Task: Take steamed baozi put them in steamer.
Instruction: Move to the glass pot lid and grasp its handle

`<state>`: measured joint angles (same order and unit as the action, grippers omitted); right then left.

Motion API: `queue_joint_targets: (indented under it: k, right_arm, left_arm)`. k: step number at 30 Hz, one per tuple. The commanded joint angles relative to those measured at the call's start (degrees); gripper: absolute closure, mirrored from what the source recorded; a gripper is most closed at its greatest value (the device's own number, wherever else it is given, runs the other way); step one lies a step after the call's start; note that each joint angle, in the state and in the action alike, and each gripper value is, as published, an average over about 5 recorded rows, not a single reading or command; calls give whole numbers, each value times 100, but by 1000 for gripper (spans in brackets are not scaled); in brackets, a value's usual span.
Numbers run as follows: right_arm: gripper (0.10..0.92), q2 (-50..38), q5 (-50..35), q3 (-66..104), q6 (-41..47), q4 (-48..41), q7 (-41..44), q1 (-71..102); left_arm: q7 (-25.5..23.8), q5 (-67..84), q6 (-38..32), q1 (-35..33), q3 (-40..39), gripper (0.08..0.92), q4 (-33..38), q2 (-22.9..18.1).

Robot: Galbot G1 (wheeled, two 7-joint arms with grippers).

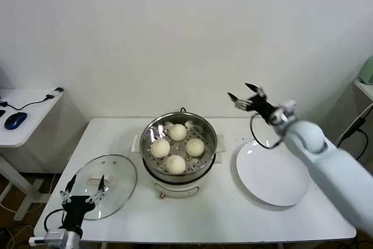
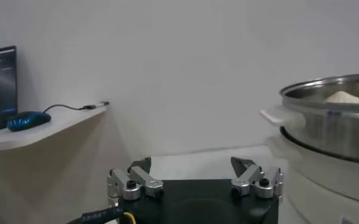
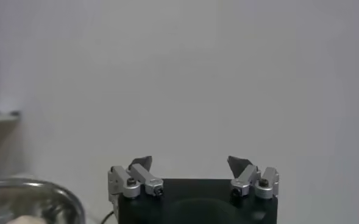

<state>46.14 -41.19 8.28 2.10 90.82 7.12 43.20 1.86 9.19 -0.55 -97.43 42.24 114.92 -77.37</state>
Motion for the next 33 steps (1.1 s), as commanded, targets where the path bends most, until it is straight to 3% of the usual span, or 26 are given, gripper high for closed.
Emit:
queue_joint_targets:
  k: [1, 10, 15, 18, 20, 23, 25, 33]
  right_arm:
    - [202, 1306, 975, 2909, -1496, 292, -46, 3833]
    - [202, 2345, 1397, 2778, -1878, 183, -4, 4366]
    - [203, 2619, 1572, 2649, -1932, 236, -75, 4444]
    - [203, 2666, 1653, 2585, -1934, 239, -136, 4451]
    - [202, 2685, 1687, 2558, -1928, 238, -164, 4453]
    - [203, 2726, 1732, 2537, -1904, 262, -189, 4457]
    - [203, 2749, 1753, 2527, -1878, 285, -201, 4457]
    - [203, 2807, 1803, 2526, -1791, 379, -239, 4490]
  left_arm:
    - [-13, 88, 6, 56, 34, 177, -39, 26]
    - [231, -37, -235, 4, -52, 177, -219, 51]
    - [558, -1182, -587, 43, 20, 177, -340, 113]
    - [1055, -2780, -1224, 114, 98, 177, -641, 230]
    - [1659, -4265, -1688, 172, 127, 177, -1035, 349]
    - [2751, -6262, -1852, 231, 82, 177, -1675, 537]
    - [3128, -6935, -1806, 260, 43, 177, -1961, 604]
    - [2808, -7983, -1944, 560, 39, 177, -2664, 644]
